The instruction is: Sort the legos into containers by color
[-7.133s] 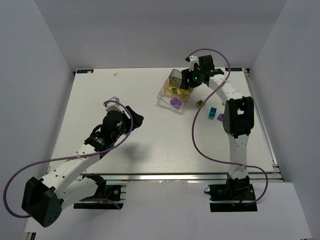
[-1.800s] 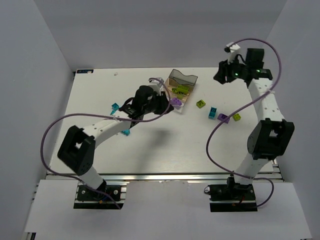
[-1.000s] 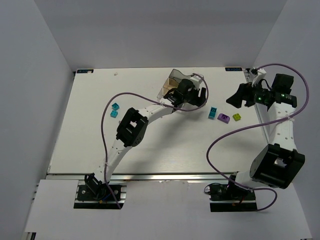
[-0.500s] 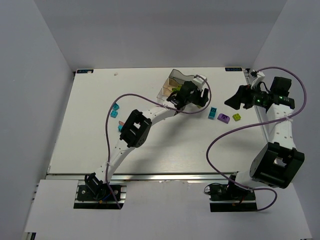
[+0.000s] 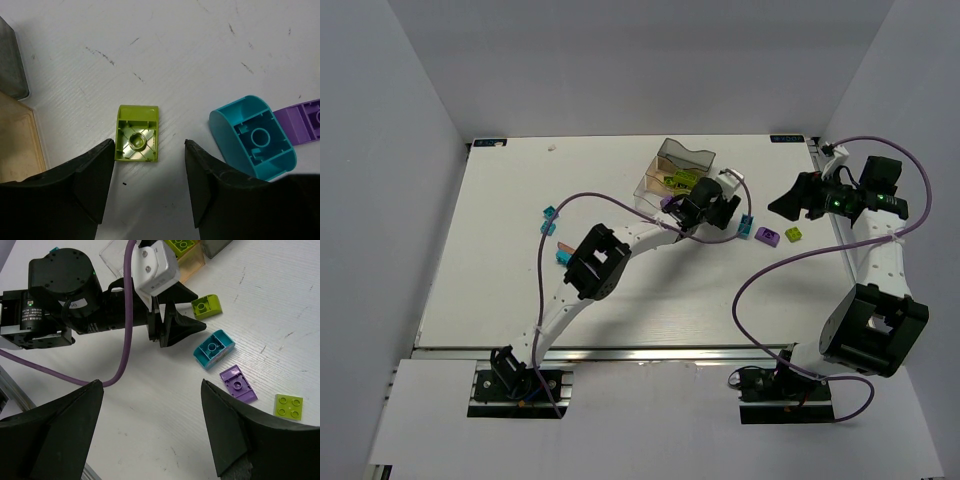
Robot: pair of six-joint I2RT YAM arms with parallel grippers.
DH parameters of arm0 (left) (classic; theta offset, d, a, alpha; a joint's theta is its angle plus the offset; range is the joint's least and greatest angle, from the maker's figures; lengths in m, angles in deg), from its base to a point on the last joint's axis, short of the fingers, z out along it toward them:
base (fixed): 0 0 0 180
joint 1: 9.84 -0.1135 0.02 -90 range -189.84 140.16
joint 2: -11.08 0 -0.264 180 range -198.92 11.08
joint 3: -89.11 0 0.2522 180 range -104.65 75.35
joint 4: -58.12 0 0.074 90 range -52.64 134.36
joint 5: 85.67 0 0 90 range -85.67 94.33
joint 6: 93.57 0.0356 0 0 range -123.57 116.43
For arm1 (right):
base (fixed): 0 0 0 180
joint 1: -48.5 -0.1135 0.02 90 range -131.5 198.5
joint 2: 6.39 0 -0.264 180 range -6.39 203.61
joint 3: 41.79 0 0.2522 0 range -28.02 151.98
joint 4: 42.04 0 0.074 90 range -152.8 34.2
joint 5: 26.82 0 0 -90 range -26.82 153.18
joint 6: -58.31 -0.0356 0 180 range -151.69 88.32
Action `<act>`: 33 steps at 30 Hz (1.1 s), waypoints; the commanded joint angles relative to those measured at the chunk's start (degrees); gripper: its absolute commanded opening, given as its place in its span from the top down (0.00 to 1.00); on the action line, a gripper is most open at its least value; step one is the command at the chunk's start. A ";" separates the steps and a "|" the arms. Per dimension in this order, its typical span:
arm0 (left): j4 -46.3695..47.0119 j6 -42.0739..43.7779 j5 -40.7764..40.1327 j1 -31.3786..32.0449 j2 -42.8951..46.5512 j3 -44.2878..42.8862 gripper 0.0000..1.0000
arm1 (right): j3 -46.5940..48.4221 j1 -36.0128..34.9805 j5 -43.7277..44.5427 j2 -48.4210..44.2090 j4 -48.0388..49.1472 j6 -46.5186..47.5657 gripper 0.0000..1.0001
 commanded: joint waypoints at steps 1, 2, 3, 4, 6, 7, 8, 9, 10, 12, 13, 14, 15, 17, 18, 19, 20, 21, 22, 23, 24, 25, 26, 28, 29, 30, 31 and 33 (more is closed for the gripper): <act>-0.47 4.39 -4.26 0.46 1.04 -1.06 0.31 | 0.08 0.36 -1.78 -0.83 1.59 -0.36 0.17; -2.12 4.65 -4.78 0.46 0.51 -1.59 0.27 | 0.08 0.36 -1.78 -0.84 1.59 -0.36 0.17; -2.57 5.00 -5.22 0.55 0.07 -2.11 0.26 | 0.08 0.36 -1.78 -0.84 1.59 -0.36 0.17; -3.19 5.62 -5.40 0.46 -0.10 -2.99 0.25 | 0.08 0.44 -1.78 -0.92 1.59 -0.36 0.17; -3.72 5.89 -5.40 0.55 -0.98 -3.87 0.24 | -0.10 0.36 -1.70 -1.01 1.59 -0.36 0.17; -3.98 5.97 -5.32 0.46 -1.25 -4.14 0.23 | -0.10 0.36 -1.69 -1.10 1.59 -0.36 0.17; -4.07 5.97 -5.14 0.46 -1.51 -4.75 0.24 | -0.27 0.36 -1.69 -1.19 1.59 -0.36 0.17; -4.16 6.06 -5.05 0.46 -1.77 -5.02 0.24 | -0.27 0.36 -1.69 -1.19 1.68 -0.36 0.17; -4.42 6.06 -4.88 0.46 -2.04 -5.11 0.24 | -0.36 0.36 -1.69 -1.19 1.59 -0.36 0.17; -4.69 5.80 -4.79 0.46 -2.48 -5.28 0.24 | -0.45 0.36 -1.69 -1.36 1.77 -0.62 0.17; -4.77 5.71 -4.79 0.46 -2.65 -5.37 0.24 | -0.62 0.36 -1.69 -1.36 1.94 -0.62 0.17; -4.86 5.62 -4.70 0.46 -2.74 -5.37 0.25 | -0.71 0.36 -1.69 -1.36 2.03 -0.71 0.17; -4.78 5.54 -4.70 0.46 -2.74 -5.37 0.26 | -0.71 0.36 -1.69 -1.28 2.20 -0.88 0.17; -4.34 5.45 -4.44 0.46 -3.09 -5.54 0.28 | -0.89 0.36 -1.87 -1.36 2.38 -0.97 0.17; -4.16 5.27 -4.26 0.46 -3.18 -5.89 0.30 | -0.89 0.36 -1.87 -1.28 2.56 -1.06 0.17; -4.16 5.18 -4.18 0.46 -3.62 -6.25 0.33 | -1.06 0.44 -1.87 -1.28 2.64 -1.24 0.17; -4.16 5.10 -4.00 0.46 -3.80 -6.68 0.35 | -0.98 0.36 -1.87 -1.19 2.65 -1.24 0.17; -4.25 5.10 -3.91 0.55 -3.97 -7.30 0.37 | -0.98 0.36 -1.87 -1.10 2.73 -1.24 0.17; -4.07 4.92 -3.65 0.46 -4.06 -7.39 0.41 | -0.98 0.36 -1.87 -1.10 2.73 -1.32 0.17; -3.90 4.83 -3.47 0.46 -3.97 -7.39 0.43 | -0.98 0.44 -1.78 -1.19 2.82 -1.33 0.17; -3.90 4.66 -3.21 0.55 -3.80 -7.30 0.45 | -0.98 0.36 -1.78 -1.10 2.82 -1.33 0.17; -3.72 4.48 -2.86 0.55 -3.71 -7.04 0.48 | -0.98 0.36 -1.78 -1.19 2.82 -1.33 0.17; -3.37 4.48 -2.51 0.64 -3.10 -6.69 0.53 | -1.15 0.36 -1.78 -1.27 2.82 -1.33 0.17; -2.41 4.04 -1.80 0.81 -2.22 -5.03 0.59 | -1.33 0.36 -1.78 -1.36 2.91 -1.41 0.17; -1.97 3.69 -1.54 0.73 -1.08 -4.50 0.66 | -1.50 0.36 -1.87 -1.36 2.91 -1.50 0.17; -1.53 3.08 -1.28 0.81 -0.46 -3.88 0.71 | -1.50 0.36 -1.87 -1.45 3.00 -1.50 0.18; -1.09 3.07 -0.93 0.82 0.15 -3.27 0.75 | -1.68 0.36 -1.87 -1.45 3.00 -1.59 0.18; 0.92 0.45 -0.49 0.90 2.61 -1.60 0.85 | -1.77 0.36 -1.87 -1.63 3.00 -1.76 0.18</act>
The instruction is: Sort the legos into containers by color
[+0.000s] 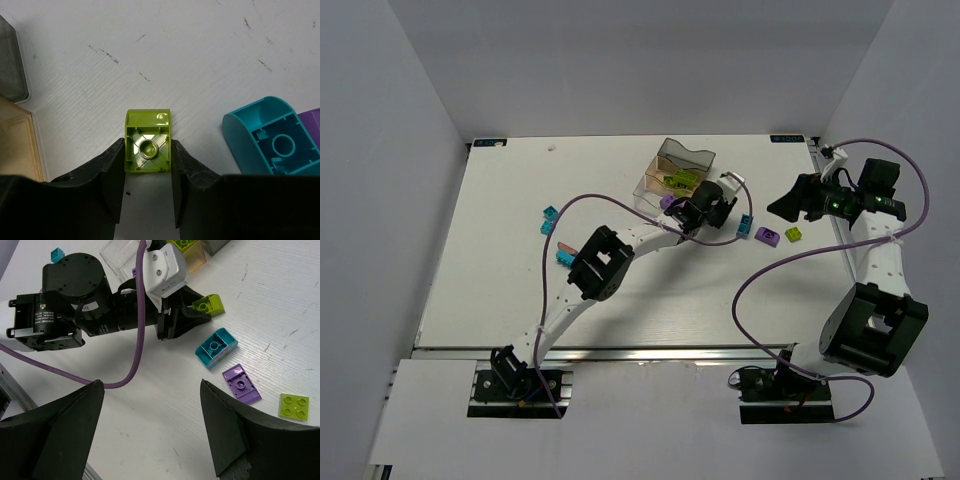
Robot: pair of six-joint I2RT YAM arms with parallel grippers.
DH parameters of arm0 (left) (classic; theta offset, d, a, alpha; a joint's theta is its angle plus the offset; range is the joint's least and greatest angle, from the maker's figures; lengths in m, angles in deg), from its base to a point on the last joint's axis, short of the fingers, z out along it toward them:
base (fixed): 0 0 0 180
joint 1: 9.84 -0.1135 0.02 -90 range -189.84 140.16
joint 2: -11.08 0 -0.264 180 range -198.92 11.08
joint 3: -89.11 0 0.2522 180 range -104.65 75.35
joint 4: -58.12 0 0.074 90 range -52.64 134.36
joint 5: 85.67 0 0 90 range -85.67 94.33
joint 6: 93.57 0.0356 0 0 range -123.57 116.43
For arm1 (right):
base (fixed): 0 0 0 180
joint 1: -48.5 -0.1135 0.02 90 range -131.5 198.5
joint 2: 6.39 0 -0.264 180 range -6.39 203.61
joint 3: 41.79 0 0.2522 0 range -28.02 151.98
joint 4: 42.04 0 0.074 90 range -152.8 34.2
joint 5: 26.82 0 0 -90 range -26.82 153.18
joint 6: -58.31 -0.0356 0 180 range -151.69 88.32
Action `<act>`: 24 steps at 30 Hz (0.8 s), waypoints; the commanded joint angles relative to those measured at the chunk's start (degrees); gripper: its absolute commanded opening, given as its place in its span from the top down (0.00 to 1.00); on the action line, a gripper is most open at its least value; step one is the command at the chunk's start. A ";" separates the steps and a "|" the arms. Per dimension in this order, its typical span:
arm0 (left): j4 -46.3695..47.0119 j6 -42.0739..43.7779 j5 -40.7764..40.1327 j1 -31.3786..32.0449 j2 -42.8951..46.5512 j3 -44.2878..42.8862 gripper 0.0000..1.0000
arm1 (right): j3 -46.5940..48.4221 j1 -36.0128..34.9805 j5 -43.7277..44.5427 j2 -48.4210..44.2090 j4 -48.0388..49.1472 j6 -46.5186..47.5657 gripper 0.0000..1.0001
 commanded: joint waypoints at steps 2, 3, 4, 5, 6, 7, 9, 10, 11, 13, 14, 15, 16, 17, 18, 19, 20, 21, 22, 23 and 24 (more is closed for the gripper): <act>2.23 -3.67 2.19 0.29 8.15 3.57 0.92 | -0.31 0.25 -1.41 -1.63 1.36 -0.83 0.19; 1.88 -4.37 2.27 0.38 10.16 4.01 0.96 | -0.30 0.25 -1.41 -1.71 1.27 -0.65 0.22; 1.53 -4.73 2.19 0.29 11.14 4.28 0.98 | -0.39 0.25 -1.15 -1.80 1.18 -0.65 0.24; 1.09 -5.25 2.19 -0.06 11.93 4.02 1.00 | -0.48 0.33 -1.06 -1.89 1.10 -0.56 0.27; 0.91 -7.09 2.10 -0.32 13.42 3.93 1.00 | -0.57 0.33 -0.89 -1.98 1.01 0.05 0.34; 1.09 -7.80 2.10 -0.59 14.30 4.01 1.00 | -0.57 0.25 -0.45 -2.15 0.83 0.31 0.38; 0.65 -9.47 1.92 -1.29 15.88 4.10 1.00 | -0.57 0.25 -0.01 -2.33 0.57 0.93 0.52; 0.39 -10.26 1.83 -1.55 17.46 4.28 1.00 | -0.39 0.25 0.34 -2.42 0.13 1.45 0.58; 0.12 -11.14 1.83 -2.25 18.43 4.71 1.00 | -0.31 0.25 0.52 -2.68 -0.05 1.72 0.69; 0.12 -14.39 1.31 -2.78 22.02 7.61 1.00 | -0.13 0.25 0.87 -2.77 -0.22 2.07 0.77; -0.40 -15.88 0.70 -3.57 23.26 8.84 1.00 | -0.13 0.25 0.96 -2.94 -0.31 2.16 0.80; -3.10 -19.55 -0.96 -4.10 24.23 10.41 1.00 | -0.04 0.25 1.05 -3.03 -0.31 2.16 0.81; -4.70 -21.59 -1.85 -4.63 25.02 10.34 1.00 | -0.13 0.25 1.22 -3.03 -0.40 2.16 0.81; -6.89 -23.61 -2.55 -6.11 25.73 9.82 1.00 | -0.13 0.25 1.31 -3.03 -0.31 2.08 0.81; -11.35 -27.98 -3.08 -6.91 25.91 8.25 1.00 | -0.13 0.25 1.31 -3.03 -0.31 2.08 0.81; -13.48 -30.37 -2.83 -7.96 25.74 7.19 1.00 | -0.22 0.25 1.40 -2.95 -0.22 1.99 0.81; -15.50 -32.57 -2.22 -10.06 25.21 6.22 1.00 | -0.22 0.25 1.40 -2.94 -0.31 1.73 0.81; -19.09 -36.60 -0.30 -11.12 24.60 5.17 1.00 | -0.13 0.25 1.40 -2.77 -0.14 1.55 0.81; -20.69 -38.55 0.59 -12.27 24.07 2.89 1.00 | -0.22 0.25 1.40 -2.77 -0.05 1.37 0.81; -22.45 -39.96 1.56 -14.28 23.37 1.65 1.00 | -0.13 0.25 1.40 -2.51 -0.05 1.11 0.81; -24.81 -42.67 2.53 -15.17 21.97 0.60 1.00 | -0.04 0.25 1.40 -2.33 0.04 0.93 0.81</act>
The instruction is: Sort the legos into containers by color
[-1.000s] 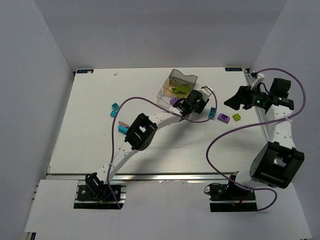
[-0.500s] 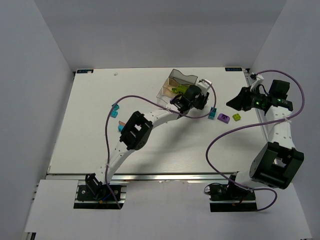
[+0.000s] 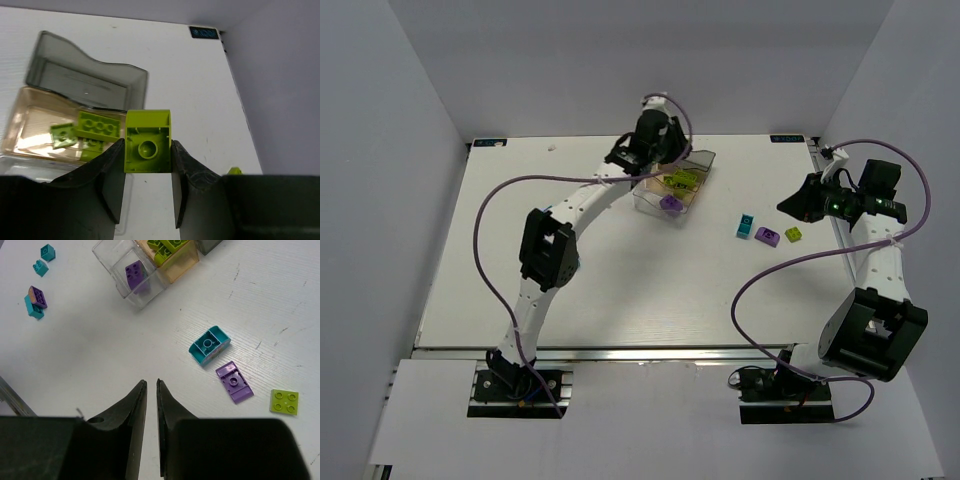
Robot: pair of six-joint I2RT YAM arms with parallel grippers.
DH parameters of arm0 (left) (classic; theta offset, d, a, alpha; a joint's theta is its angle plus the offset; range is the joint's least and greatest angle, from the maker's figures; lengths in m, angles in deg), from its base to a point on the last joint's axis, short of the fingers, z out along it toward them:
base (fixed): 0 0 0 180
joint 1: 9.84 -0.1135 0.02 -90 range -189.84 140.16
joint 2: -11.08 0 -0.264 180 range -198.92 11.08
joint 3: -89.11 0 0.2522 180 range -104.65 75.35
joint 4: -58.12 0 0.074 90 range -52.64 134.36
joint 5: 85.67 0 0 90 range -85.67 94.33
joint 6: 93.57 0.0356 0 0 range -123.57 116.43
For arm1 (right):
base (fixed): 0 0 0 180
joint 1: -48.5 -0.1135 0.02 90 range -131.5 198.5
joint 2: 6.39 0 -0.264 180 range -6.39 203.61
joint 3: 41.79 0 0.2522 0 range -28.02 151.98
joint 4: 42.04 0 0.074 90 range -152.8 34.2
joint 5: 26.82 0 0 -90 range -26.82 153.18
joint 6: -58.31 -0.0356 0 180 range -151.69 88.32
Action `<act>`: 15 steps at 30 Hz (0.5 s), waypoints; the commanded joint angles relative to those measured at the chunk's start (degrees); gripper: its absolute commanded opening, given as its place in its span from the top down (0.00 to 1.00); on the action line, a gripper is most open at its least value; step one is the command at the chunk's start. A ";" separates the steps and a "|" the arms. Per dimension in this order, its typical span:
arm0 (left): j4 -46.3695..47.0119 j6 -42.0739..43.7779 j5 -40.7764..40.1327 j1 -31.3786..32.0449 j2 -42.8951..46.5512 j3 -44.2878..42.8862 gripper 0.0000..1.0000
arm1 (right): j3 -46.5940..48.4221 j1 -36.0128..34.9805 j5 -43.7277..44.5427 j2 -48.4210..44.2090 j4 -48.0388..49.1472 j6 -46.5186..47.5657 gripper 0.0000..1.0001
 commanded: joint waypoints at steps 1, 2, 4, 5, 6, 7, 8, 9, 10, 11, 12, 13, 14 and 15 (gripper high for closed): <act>-11.37 -12.03 3.88 -5.05 -1.58 -3.80 1.00 | 0.66 0.25 -0.39 -0.84 0.13 -0.29 0.81; -11.46 -13.17 5.99 -6.63 -1.93 -3.90 1.00 | 0.75 0.25 -0.30 -0.58 0.13 -0.29 0.81; -10.68 -15.90 8.37 -8.48 -2.90 -3.46 1.00 | 1.10 0.25 -0.22 -0.32 0.13 -0.55 0.81; -10.50 -16.61 8.99 -8.93 -3.34 -3.46 1.00 | 1.19 0.16 -0.22 -0.14 0.04 -0.56 0.80; -9.80 -17.57 9.43 -9.37 -3.87 -3.54 1.00 | 1.19 0.16 -0.13 -0.05 0.04 -0.56 0.80; -9.36 -17.93 9.79 -9.98 -4.74 -3.55 1.00 | 1.27 0.16 0.05 -0.05 0.04 -0.56 0.79; -9.01 -18.19 10.40 -10.33 -5.19 -3.72 1.00 | 1.36 0.16 0.22 0.12 -0.13 -0.47 0.78; -8.40 -18.89 10.58 -10.51 -5.62 -3.98 1.00 | 1.28 0.16 0.31 0.12 -0.22 -0.38 0.77; -8.13 -19.25 11.02 -10.77 -6.59 -4.16 1.00 | 1.27 0.16 0.66 0.12 -0.31 -0.12 0.76; -7.86 -19.51 11.54 -11.04 -7.21 -5.21 1.00 | 1.36 0.16 0.84 0.12 -0.49 0.06 0.74; -7.77 -19.60 11.72 -11.04 -7.73 -5.91 1.00 | 1.36 0.16 1.01 0.12 -0.58 0.23 0.74; -7.86 -19.77 12.07 -11.13 -8.43 -6.53 1.00 | 1.45 0.16 1.36 0.21 -0.66 0.41 0.73; -7.86 -19.86 12.60 -11.13 -9.40 -7.06 1.00 | 1.36 0.16 1.54 0.30 -0.92 0.59 0.72; -7.51 -20.30 13.04 -11.13 -9.84 -7.50 1.00 | 1.36 0.16 1.63 0.47 -0.93 0.59 0.72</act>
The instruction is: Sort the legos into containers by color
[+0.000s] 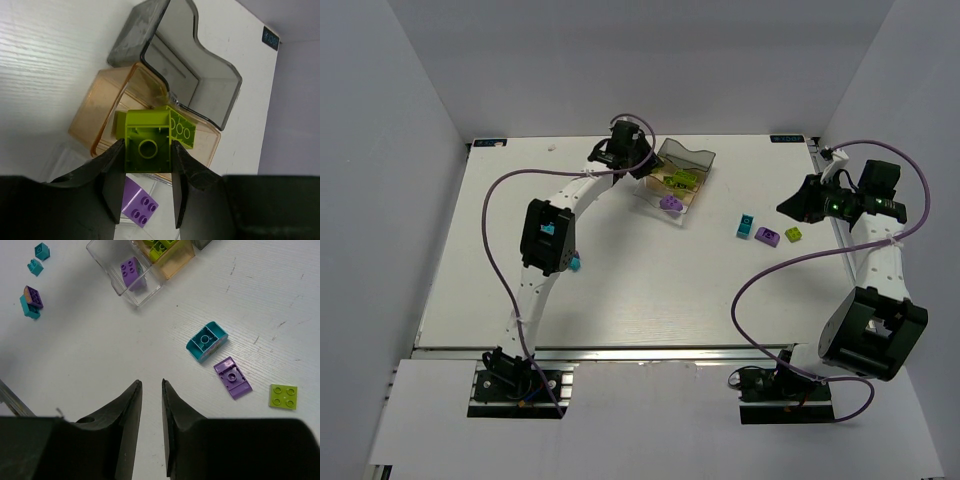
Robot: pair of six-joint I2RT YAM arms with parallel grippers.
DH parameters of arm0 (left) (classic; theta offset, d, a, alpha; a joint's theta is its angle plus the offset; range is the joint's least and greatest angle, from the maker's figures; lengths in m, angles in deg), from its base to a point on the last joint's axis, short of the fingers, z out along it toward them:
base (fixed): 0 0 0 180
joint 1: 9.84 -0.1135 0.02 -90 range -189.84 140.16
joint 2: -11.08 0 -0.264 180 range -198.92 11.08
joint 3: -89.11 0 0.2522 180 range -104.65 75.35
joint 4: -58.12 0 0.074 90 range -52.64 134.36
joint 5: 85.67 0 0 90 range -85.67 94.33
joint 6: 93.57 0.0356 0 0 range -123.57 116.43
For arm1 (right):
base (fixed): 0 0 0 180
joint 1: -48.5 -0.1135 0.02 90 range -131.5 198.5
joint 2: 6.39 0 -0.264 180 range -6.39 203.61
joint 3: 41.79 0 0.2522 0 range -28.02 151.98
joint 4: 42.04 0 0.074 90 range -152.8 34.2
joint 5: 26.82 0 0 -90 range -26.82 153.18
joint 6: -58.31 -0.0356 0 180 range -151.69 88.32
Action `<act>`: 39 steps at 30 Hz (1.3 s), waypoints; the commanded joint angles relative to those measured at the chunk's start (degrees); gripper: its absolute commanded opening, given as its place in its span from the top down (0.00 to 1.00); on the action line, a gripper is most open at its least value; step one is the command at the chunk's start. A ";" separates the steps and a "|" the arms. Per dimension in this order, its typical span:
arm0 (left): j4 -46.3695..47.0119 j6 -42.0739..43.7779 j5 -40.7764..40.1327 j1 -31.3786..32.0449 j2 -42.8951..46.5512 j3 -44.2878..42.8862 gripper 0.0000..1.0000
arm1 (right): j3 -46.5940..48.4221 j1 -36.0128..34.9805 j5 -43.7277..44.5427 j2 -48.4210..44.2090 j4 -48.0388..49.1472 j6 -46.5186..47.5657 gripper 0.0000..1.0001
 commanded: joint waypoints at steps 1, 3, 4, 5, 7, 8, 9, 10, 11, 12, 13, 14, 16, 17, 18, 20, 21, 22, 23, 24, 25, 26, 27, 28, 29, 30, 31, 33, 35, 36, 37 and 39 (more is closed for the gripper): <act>0.97 -2.27 3.55 0.70 0.25 -3.44 1.00 | 1.28 0.16 0.78 0.45 -0.71 0.89 0.71; 1.06 -2.62 4.17 0.70 -0.10 -3.26 1.00 | 1.28 0.07 1.04 0.54 -0.80 0.89 0.69; 1.06 -2.62 4.26 0.70 -0.28 -3.09 1.00 | 1.27 0.07 1.22 0.72 -0.71 0.89 0.69; 1.15 -2.54 4.09 0.70 -0.37 -2.82 1.00 | 1.36 0.07 1.31 0.81 -0.80 0.89 0.68; 0.97 -2.45 3.91 0.70 -0.46 -2.56 0.92 | 1.36 0.07 1.57 0.98 -0.80 0.89 0.67; 0.62 -2.27 3.56 0.70 -0.54 -2.56 0.80 | 1.28 -0.02 1.57 1.07 -0.80 0.89 0.66; 0.45 -2.19 3.38 0.70 -0.63 -2.56 0.73 | 1.27 -0.02 1.74 1.16 -0.88 0.89 0.65; 0.44 -2.01 3.38 0.70 -0.63 -2.56 0.68 | 1.36 -0.10 1.75 1.24 -0.80 0.81 0.64; 0.36 -2.01 3.21 0.70 -0.63 -2.56 0.63 | 1.28 -0.11 1.83 1.25 -0.88 0.89 0.60; 0.44 -2.01 3.21 0.70 -0.46 -2.47 0.62 | 1.54 -0.37 2.01 1.42 -0.89 1.07 0.58; 0.44 -2.01 3.21 0.70 -0.37 -2.56 0.59 | 1.63 -0.46 2.18 1.51 -1.32 1.33 0.55; 0.88 -2.10 3.12 0.70 -0.11 -2.47 0.56 | 1.80 -0.54 2.36 1.51 -1.67 1.59 0.50; 1.41 -2.19 3.12 0.70 0.68 -2.38 0.48 | 2.33 -0.98 3.41 1.68 -2.64 2.65 0.44; 1.85 -2.27 3.12 0.70 0.95 -2.38 0.47 | 2.59 -1.07 3.85 1.77 -3.08 3.00 0.40; 2.11 -2.19 3.12 0.70 1.30 -2.38 0.44 | 3.11 -1.33 4.81 1.86 -3.52 3.87 0.38; 2.46 -2.01 2.94 0.70 2.62 -2.03 0.38 | 3.56 -1.60 5.96 2.21 -4.49 4.41 0.35; 2.81 -1.92 2.94 0.70 3.66 -1.59 0.33 | 4.26 -1.60 6.83 2.47 -4.84 5.02 0.35; 3.08 -1.92 2.94 0.70 4.20 -1.07 0.32 | 4.61 -1.69 7.28 2.65 -5.19 5.28 0.34; 3.52 -1.75 3.03 0.61 4.72 -0.10 0.32 | 4.96 -1.77 7.89 3.00 -5.98 5.55 0.34; 3.78 -1.57 3.12 0.61 5.43 0.43 0.32 | 5.40 -1.86 9.20 3.26 -6.50 5.99 0.34; 4.04 -1.40 3.12 0.61 7.09 1.13 0.32 | 6.45 -1.95 10.17 3.79 -7.21 6.95 0.32; 4.57 -0.79 3.03 0.61 8.15 1.92 0.32 | 6.98 -1.95 11.23 4.06 -8.26 7.48 0.32; 4.84 -0.17 2.68 0.61 9.29 3.84 0.32 | 7.60 -2.04 13.85 4.49 -8.88 8.09 0.31; 5.01 0.62 2.16 0.61 10.60 5.16 0.35 | 8.65 -2.04 15.44 5.19 -9.49 8.71 0.27; 4.41 3.59 1.02 0.61 13.58 6.14 0.37 | 9.01 -2.13 17.20 5.72 -10.11 9.67 0.26; 3.62 5.27 -2.21 0.70 15.26 7.10 0.39 | 9.27 -2.21 22.00 6.08 -10.11 9.60 0.25; 3.17 6.76 -3.46 0.78 17.19 10.59 0.43 | 9.53 -2.30 24.66 7.21 -10.46 9.59 0.24; 4.65 10.11 -7.05 0.79 24.39 16.31 0.65 | 11.11 -2.48 29.49 9.14 -12.73 11.34 0.24; 7.72 12.57 -8.83 0.70 29.75 26.68 0.83 | 11.73 -2.74 32.23 10.21 -13.54 12.31 0.23; 8.78 13.10 -9.53 0.44 35.00 30.19 0.85 | 11.65 -2.92 34.24 10.91 -14.06 13.80 0.21; 9.66 13.54 -9.54 0.26 37.49 36.93 0.86 | 11.30 -3.18 35.74 11.17 -13.89 14.33 0.20; 12.04 14.25 -9.19 -0.62 44.76 43.55 0.78 | 10.94 -4.15 39.25 12.57 -13.98 16.61 0.19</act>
